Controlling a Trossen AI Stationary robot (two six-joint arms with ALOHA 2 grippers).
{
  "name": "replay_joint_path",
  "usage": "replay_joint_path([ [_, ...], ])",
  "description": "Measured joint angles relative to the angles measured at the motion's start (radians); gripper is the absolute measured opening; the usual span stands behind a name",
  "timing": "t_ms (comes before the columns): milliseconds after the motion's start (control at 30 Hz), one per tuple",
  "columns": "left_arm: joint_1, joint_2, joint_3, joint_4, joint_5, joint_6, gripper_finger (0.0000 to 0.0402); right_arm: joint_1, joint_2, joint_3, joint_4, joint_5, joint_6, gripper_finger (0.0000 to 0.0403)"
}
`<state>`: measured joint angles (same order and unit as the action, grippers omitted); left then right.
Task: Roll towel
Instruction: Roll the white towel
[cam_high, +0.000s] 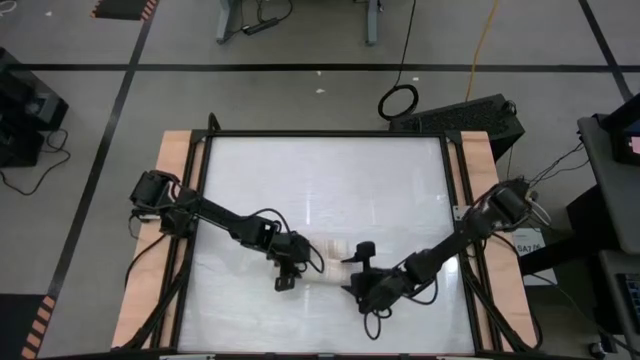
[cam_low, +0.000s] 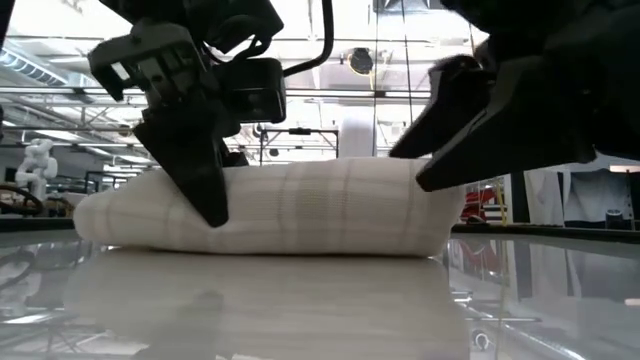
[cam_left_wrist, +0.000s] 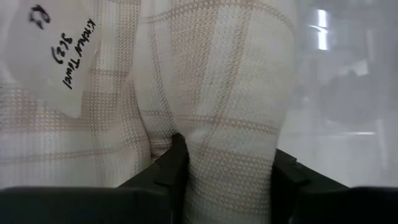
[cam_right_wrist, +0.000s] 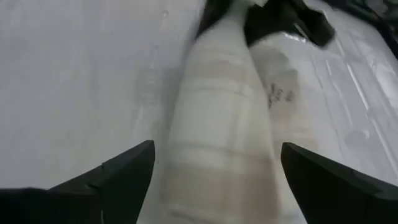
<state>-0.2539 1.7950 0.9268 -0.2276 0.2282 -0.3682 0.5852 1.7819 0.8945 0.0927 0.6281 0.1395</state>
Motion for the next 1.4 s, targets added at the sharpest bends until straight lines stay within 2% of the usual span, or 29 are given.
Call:
replay_joint_path([
  [300, 0.021, 0.002, -0.001, 0.01, 0.084, -0.07, 0.0141, -0.02, 0.115, 0.169, -0.174, -0.025, 0.003, 0.0338],
  [467, 0.027, 0.002, -0.001, 0.011, 0.092, -0.071, 0.0141, -0.024, 0.166, 0.243, -0.272, -0.024, -0.005, 0.0338],
  [633, 0.03, 0.003, -0.001, 0.016, 0.099, -0.068, 0.0141, -0.028, 0.183, 0.258, -0.277, -0.013, -0.017, 0.0327],
  [833, 0.031, 0.003, -0.001, 0.017, 0.099, -0.069, 0.0141, -0.008, 0.154, 0.258, -0.321, 0.114, -0.007, 0.0289],
  [1100, 0.03, 0.003, -0.001, 0.024, 0.097, -0.067, 0.0141, 0.033, 0.141, 0.258, -0.321, 0.091, -0.022, 0.0286],
  [1400, 0.031, 0.003, -0.001, 0.029, 0.094, -0.065, 0.0141, 0.002, 0.143, 0.258, -0.323, 0.072, -0.029, 0.0274],
])
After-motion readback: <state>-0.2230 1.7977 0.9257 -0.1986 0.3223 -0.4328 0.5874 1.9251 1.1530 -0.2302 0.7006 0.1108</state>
